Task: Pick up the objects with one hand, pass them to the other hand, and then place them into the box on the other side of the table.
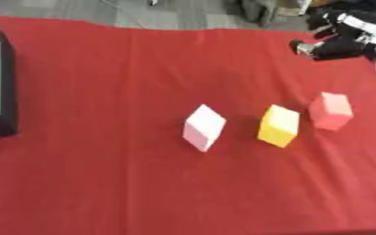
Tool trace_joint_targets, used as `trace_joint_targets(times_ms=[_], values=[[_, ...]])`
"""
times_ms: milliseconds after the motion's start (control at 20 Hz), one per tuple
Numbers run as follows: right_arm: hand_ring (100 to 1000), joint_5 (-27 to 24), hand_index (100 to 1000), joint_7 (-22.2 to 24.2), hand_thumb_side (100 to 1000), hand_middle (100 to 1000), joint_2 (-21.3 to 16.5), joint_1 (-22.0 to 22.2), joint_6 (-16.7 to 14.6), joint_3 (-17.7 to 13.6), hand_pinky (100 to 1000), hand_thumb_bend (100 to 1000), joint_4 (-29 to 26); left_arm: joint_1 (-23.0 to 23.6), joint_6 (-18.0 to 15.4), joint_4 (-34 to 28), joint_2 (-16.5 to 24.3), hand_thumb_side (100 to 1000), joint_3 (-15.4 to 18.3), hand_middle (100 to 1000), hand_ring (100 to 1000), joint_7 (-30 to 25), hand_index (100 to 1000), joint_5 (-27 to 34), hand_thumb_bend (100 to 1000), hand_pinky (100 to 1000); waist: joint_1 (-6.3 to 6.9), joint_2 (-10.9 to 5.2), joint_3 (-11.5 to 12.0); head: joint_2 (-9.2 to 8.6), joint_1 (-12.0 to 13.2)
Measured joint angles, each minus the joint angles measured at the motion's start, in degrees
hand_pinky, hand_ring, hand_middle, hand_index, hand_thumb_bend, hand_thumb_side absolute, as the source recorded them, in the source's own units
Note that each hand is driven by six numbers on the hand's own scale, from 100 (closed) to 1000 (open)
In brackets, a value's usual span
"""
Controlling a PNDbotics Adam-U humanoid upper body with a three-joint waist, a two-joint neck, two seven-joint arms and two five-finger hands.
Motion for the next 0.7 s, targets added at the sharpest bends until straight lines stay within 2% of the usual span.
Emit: trace_joint_targets(times_ms=[100,150,350,700], values=[[918,1.49,929,3.92,212,928,-0.05,-0.81,-1.83,-0.59,957,298,2.38,0.00,0.02,0.01,0.11,778,0.00,815,659,0.01,822,-0.01,332,817,0.04,0.00,-0.08,-0.01,0.00],[915,2.16,929,5.34,199,925,-0.09,-1.12,-2.48,-0.89,957,299,3.50,0.01,0.07,0.01,0.27,798,0.00,815,659,0.06,822,-0.03,336,817,0.04,0.00,-0.16,-0.01,0.00],[919,4.14,920,9.03,129,912,-0.82,-2.21,-4.04,-1.46,960,305,7.20,0.03,0.36,0.13,0.46,798,0.00,815,659,0.17,823,-0.38,337,817,0.05,0.00,-0.41,0.00,0.03],[938,7.29,921,13.81,100,911,-2.37,-1.65,-5.67,-1.55,958,355,10.28,0.04,0.47,0.17,0.51,799,0.00,815,659,0.21,823,-0.49,336,817,-0.05,0.00,-0.67,0.03,0.25]])
